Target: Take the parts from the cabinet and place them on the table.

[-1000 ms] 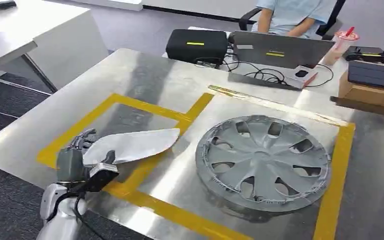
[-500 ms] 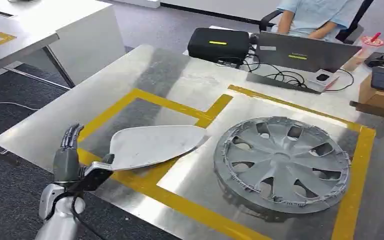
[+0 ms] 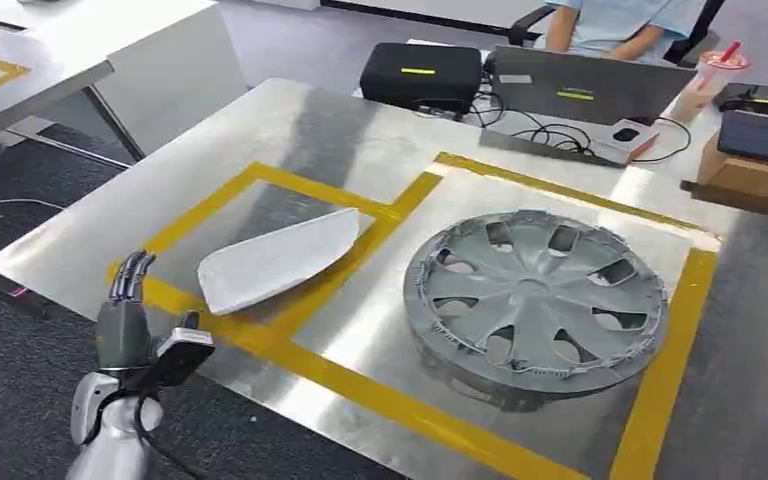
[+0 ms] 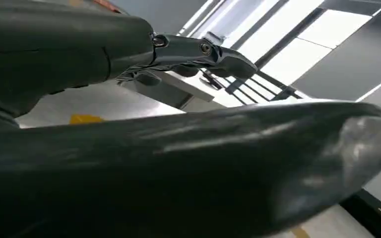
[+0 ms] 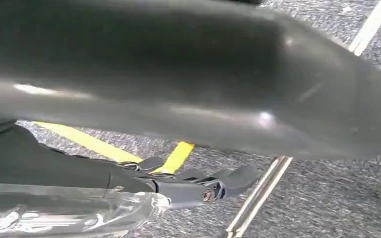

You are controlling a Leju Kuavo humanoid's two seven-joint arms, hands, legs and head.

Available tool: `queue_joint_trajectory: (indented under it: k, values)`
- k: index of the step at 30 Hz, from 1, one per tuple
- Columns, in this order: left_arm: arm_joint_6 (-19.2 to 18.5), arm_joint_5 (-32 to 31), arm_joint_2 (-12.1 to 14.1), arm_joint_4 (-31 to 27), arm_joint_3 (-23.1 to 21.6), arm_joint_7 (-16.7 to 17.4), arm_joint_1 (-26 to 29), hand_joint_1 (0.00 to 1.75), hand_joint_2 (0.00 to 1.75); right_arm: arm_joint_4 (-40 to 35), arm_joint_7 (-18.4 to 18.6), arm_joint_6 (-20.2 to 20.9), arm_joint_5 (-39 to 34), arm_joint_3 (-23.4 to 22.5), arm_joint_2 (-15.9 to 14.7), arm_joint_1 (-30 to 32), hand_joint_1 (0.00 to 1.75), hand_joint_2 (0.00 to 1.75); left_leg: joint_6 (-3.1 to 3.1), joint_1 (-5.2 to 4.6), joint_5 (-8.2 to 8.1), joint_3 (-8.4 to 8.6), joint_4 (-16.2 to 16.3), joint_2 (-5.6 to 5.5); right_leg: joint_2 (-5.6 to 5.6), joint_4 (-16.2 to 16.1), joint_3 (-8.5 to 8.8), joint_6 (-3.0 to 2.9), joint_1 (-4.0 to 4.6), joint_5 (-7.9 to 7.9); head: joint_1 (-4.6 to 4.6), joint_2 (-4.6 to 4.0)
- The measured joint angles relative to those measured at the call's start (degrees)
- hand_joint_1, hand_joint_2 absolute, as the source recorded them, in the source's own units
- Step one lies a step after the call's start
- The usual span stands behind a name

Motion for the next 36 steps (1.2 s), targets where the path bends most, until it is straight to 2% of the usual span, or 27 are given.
queue_joint_trajectory:
  k: [4, 5, 6, 7, 8, 9, 10, 11, 12, 14, 15, 16, 19, 20, 21, 22, 24, 25, 26, 27, 29, 30, 31, 32, 34, 35, 36]
  values:
    - [-0.24, 0.65, -0.07, -0.33, 0.39, -0.87, 0.21, 0.0, 0.0, -0.02, 0.11, 0.0, 0.31, -0.41, 0.0, 0.01, 0.0, 0.0, 1.43, -0.59, 1.27, -0.79, -1.09, -0.36, -0.27, -0.84, -0.08, 1.19, -0.18, 2.04, 0.09, 0.0]
    - [-0.24, 0.74, -0.11, -0.35, 0.55, -1.05, 0.24, 0.0, 0.0, -0.02, 0.11, 0.0, 0.33, -0.44, 0.0, 0.04, 0.0, 0.0, 1.93, -0.06, 2.05, -0.9, -1.7, -0.3, -0.16, -0.7, -0.53, 1.51, -0.31, 1.95, 0.07, 0.0]
    - [-0.28, 0.81, -0.18, -0.39, 0.68, -1.16, 0.28, 0.0, 0.0, -0.02, 0.11, 0.0, 0.37, -0.48, 0.0, 0.08, 0.0, 0.0, 2.14, -0.04, 2.66, -1.38, -1.87, -0.32, 0.15, 0.36, -1.35, 1.89, -0.31, -0.18, 0.13, 0.0]
    - [-0.28, 0.89, -0.22, -0.52, 0.9, -1.42, 0.33, 0.0, 0.0, -0.02, 0.11, 0.07, 0.46, -0.54, 0.0, 0.04, 0.0, 0.0, 2.47, 0.03, 3.44, -2.0, -2.2, -0.32, 0.26, 4.19, -2.69, 2.17, -0.38, -3.77, 0.76, 0.0]
    - [-0.28, 1.05, -0.22, -0.66, 1.07, -1.66, 0.38, 0.0, 0.0, -0.02, 0.11, 0.07, 0.52, -0.61, 0.0, -0.02, 0.0, 0.0, 2.57, 0.04, 3.95, -2.39, -2.42, -0.33, 0.26, 8.68, -4.09, 2.45, -0.5, -6.49, 0.92, 0.0]
    - [-0.35, 1.24, -0.22, -0.72, 1.22, -1.97, 0.42, 0.0, 0.0, -0.02, 0.09, 0.07, 0.61, -0.72, 0.0, -0.05, 0.0, 0.0, 2.53, 0.06, 4.29, -2.85, -2.46, -0.31, 0.25, 12.77, -5.18, 2.61, -0.61, -8.43, 0.85, 0.0]
    - [-0.42, 1.4, -0.22, -0.72, 1.38, -2.23, 0.53, 0.0, 0.0, -0.02, 0.11, 0.09, 0.83, -0.79, 0.0, -0.05, 0.0, 0.0, 2.43, 0.11, 4.47, -3.13, -2.42, -0.31, 0.23, 15.54, -5.52, 2.81, -0.76, -9.25, 0.98, 0.0]
    - [-0.42, 1.46, -0.22, -0.76, 1.53, -2.45, 0.66, 0.0, 0.0, -0.02, 0.11, 0.09, 1.0, -0.81, 0.0, 0.0, 0.0, 0.0, 2.29, 0.18, 4.58, -3.25, -2.41, -0.29, 0.24, 15.66, -4.83, 2.95, -0.92, -8.71, 0.94, 0.0]
    - [-0.44, 1.77, -0.22, -0.83, 1.64, -2.75, 0.72, 0.0, 0.0, -0.02, 0.11, 0.07, 1.2, -0.83, 0.0, 0.02, 0.0, 0.0, 2.11, 0.38, 4.69, -3.39, -2.4, -0.31, 0.24, 13.24, -2.94, 3.09, -1.02, -6.92, 0.94, 0.0]
    - [-0.44, 2.23, -0.26, -1.07, 1.92, -3.26, 0.79, 0.0, 0.0, -0.02, 0.11, 0.02, 1.55, -0.83, 0.0, -0.06, 0.0, 0.0, 1.7, 0.89, 4.51, -3.34, -2.18, -0.51, 0.29, 3.87, 2.64, 3.46, -1.41, -2.4, 0.98, 0.0]
    - [-0.46, 2.64, -0.26, -1.22, 2.05, -3.45, 0.89, 0.0, 0.0, -0.02, 0.13, 0.02, 1.64, -0.83, 0.0, -0.12, 0.0, 0.0, 1.23, 0.99, 4.45, -3.5, -2.17, -0.75, 1.26, 1.58, 3.88, 3.96, -1.53, -3.27, 1.01, 0.0]
    - [-0.52, 3.12, -0.26, -1.42, 2.19, -3.69, 0.87, 0.0, 0.0, 0.0, 0.11, 0.02, 1.83, -0.85, 0.13, -0.04, 0.0, 0.0, 0.61, 0.8, 4.69, -3.93, -1.94, -0.75, 2.33, 0.45, 4.98, 3.53, -1.36, -3.15, 1.12, 0.0]
    - [-0.61, 3.67, -0.24, -1.51, 2.73, -3.91, 1.17, 0.0, 0.0, 0.02, 0.26, -0.11, 2.14, -0.96, 0.11, 0.11, 0.0, 0.0, -0.78, 1.02, 6.31, -4.77, -2.35, -1.0, 1.94, 0.15, 4.45, 2.93, -0.96, -3.32, 1.13, 0.0]
    - [-0.63, 3.74, -0.24, -1.53, 2.82, -3.93, 1.19, 0.0, 0.0, 0.02, 0.26, -0.17, 2.18, -1.03, 0.13, 0.18, 0.0, 0.0, -1.02, 1.06, 5.97, -5.06, -2.29, -1.06, 1.36, -1.01, 4.58, 2.34, -1.27, -3.14, 1.09, 0.0]
    - [-0.63, 3.82, -0.2, -1.66, 2.91, -3.95, 1.24, 0.0, 0.0, 0.0, 0.28, -0.22, 2.23, -1.09, 0.13, 0.01, 0.0, 0.0, -1.08, 0.99, 4.53, -5.78, -1.38, -0.76, 1.1, -1.62, 4.72, 1.25, -1.13, -3.33, 0.81, 0.0]
    - [-0.63, 3.98, -0.2, -1.68, 2.95, -3.96, 1.23, 0.0, 0.0, -0.02, 0.2, -0.24, 2.29, -1.16, 0.13, -0.1, 0.0, 0.0, -1.03, 0.88, 2.01, -7.31, 2.09, -0.75, 0.9, -1.77, 4.42, 0.57, -1.08, -2.97, 0.3, 0.0]
    - [-0.83, 4.59, -0.2, -1.68, 3.36, -4.02, 1.33, 0.0, 0.0, -0.02, 0.24, -0.31, 2.4, -1.35, 0.13, -0.17, 0.0, 0.0, -1.13, 0.59, -2.37, -11.42, 11.54, -0.73, 0.35, -1.78, 3.63, -0.07, -0.6, -2.56, -0.04, 0.0]
    - [-0.96, 5.03, -0.2, -1.68, 3.76, -4.04, 1.42, 0.0, 0.0, -0.02, 0.24, -0.33, 2.49, -1.42, 0.13, -0.16, 0.0, 0.0, -1.05, 0.49, -3.3, -12.73, 14.71, -0.73, -0.04, -1.75, 3.31, -0.4, -0.29, -2.33, -0.13, 0.0]
    - [-1.05, 5.36, -0.2, -1.68, 4.18, -4.06, 1.51, 0.0, 0.0, -0.02, 0.26, -0.35, 2.54, -1.55, 0.13, -0.16, 0.0, 0.0, -0.89, 0.34, -2.86, -12.81, 15.48, -0.73, -0.46, -1.75, 3.04, -0.65, 0.01, -2.1, -0.15, 0.0]
    - [-1.18, 5.68, -0.2, -1.68, 4.5, -4.13, 1.56, 0.0, 0.0, -0.02, 0.26, -0.37, 2.6, -1.75, 0.13, -0.16, 0.0, 0.0, -0.53, 0.12, -1.13, -11.68, 14.09, -0.72, -0.94, -1.74, 2.75, -0.89, 0.28, -1.82, -0.26, 0.0]
    - [-1.25, 6.14, -0.22, -1.68, 4.92, -4.2, 1.59, 0.0, 0.0, -0.02, 0.26, -0.35, 2.69, -1.86, 0.13, -0.26, 0.0, 0.0, 0.46, -0.45, 3.25, -6.5, 6.13, 0.1, -1.94, -1.74, 2.14, -1.07, 0.75, -1.15, -0.26, 0.0]
    - [-1.25, 6.16, -0.24, -1.75, 5.07, -4.2, 1.6, 0.0, 0.0, -0.02, 0.26, -0.35, 2.71, -1.88, 0.15, -0.39, 0.0, 0.0, 0.99, -1.0, 3.45, -3.08, 1.55, 2.53, -2.24, -1.64, 2.09, -1.04, 0.84, -0.83, -0.26, 0.0]
    - [-1.27, 6.16, -0.33, -1.97, 5.14, -4.22, 1.58, 0.0, 0.0, -0.02, 0.24, -0.37, 2.75, -1.9, 0.15, -0.3, 0.0, 0.0, 1.2, -1.66, 2.69, -0.81, -2.11, 4.16, -2.78, -1.57, 1.83, -0.86, 1.29, -0.69, -0.35, 0.0]
    - [-1.27, 6.18, -0.39, -2.14, 5.14, -4.22, 1.63, 0.0, 0.0, -0.02, 0.26, -0.37, 2.78, -1.92, 0.18, -0.29, 0.0, 0.0, 1.5, -1.75, 2.76, -0.76, -2.96, 3.93, -3.41, -1.57, 1.81, -0.66, 1.27, -0.19, -0.16, 0.02]
    - [-1.33, 6.53, -0.39, -2.14, 5.64, -4.22, 1.81, 0.0, 0.0, -0.02, 0.26, -0.37, 2.88, -2.01, 0.2, -0.4, 0.0, 0.0, 2.14, -2.14, 3.64, -1.59, -3.12, 2.46, -4.91, -1.93, 1.77, -0.2, 0.86, 0.72, -0.15, 0.0]
    - [-1.4, 6.84, -0.39, -2.14, 5.84, -4.22, 1.85, 0.0, 0.0, -0.02, 0.26, -0.37, 2.95, -2.12, 0.2, -0.29, 0.0, 0.0, 2.58, -1.84, 4.55, -2.13, -3.73, 1.79, -5.51, -1.86, 1.58, 0.12, 0.91, 0.94, -0.24, 0.0]
    - [-1.46, 7.01, -0.48, -2.14, 5.97, -4.22, 1.88, 0.0, 0.0, -0.02, 0.3, -0.39, 2.97, -2.23, 0.2, -0.3, 0.0, 0.0, 2.86, -1.62, 5.24, -2.46, -3.78, 1.32, -3.97, -1.17, 1.2, 0.64, 0.68, -0.9, -0.11, 0.0]
